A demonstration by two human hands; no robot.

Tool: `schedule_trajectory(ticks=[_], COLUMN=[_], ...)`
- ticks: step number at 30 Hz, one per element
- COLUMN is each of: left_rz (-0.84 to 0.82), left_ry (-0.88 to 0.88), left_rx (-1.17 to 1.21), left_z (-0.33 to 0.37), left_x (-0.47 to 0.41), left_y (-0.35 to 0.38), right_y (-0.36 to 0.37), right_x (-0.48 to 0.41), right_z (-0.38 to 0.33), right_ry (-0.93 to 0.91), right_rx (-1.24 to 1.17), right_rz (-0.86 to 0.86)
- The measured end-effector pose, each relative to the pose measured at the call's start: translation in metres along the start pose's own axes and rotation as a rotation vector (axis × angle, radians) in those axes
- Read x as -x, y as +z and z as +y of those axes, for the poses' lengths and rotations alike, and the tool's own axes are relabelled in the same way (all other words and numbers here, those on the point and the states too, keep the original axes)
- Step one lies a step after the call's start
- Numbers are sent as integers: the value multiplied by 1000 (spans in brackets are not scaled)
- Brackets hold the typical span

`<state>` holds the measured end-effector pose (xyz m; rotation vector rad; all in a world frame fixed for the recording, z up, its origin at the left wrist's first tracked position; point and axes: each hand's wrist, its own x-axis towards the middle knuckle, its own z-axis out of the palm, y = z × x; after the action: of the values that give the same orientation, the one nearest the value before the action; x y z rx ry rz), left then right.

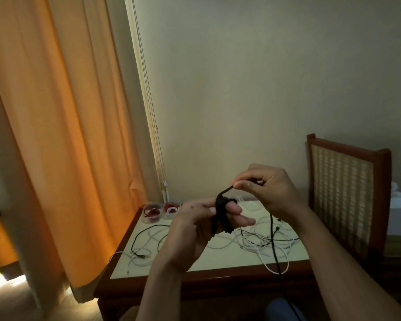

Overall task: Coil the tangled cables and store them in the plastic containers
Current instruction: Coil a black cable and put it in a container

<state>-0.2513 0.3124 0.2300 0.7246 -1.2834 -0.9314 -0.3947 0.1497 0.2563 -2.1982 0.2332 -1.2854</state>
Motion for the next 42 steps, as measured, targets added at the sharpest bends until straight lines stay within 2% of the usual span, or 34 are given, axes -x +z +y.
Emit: schedule_trajectory(ticks=[4,7,9,13,17,21,28,30,33,37,42], left_rz=[104,209,289,464,583,484,204,113,62,-28,-79], left_ry=[160,282,334,341,242,122,-80,-130,-154,-101,-55], left_rx=[269,378,363,294,-29,-505,-843,-782,-616,-371,-134], left_z=[13,24,24,13,7,-6,-13,-11,-4,2,4], left_x=[5,3,0,-1,-2,-7,-7,-4,1,10,14], left_y=[4,0,-4,-14,-19,-12,-3,1,5,4,0], right_y=[20,31,34,26,11,1,-15,-18,-19,-12,-4], right_x=[27,51,61,65,59,44,17,8,-4,-11,-2], right_z=[31,44,41,12,-21,-39,-48,-49,-49,-37,-9], right_ry=[20,104,94,-56,-277,-425,-501,-493,-456,-303,-113], right_rx=[149,196,241,319,404,521,492,475,367,141,31], right_rz=[-60,-182,-246,-265,-229,-213,-222,-217,-183,-161,-155])
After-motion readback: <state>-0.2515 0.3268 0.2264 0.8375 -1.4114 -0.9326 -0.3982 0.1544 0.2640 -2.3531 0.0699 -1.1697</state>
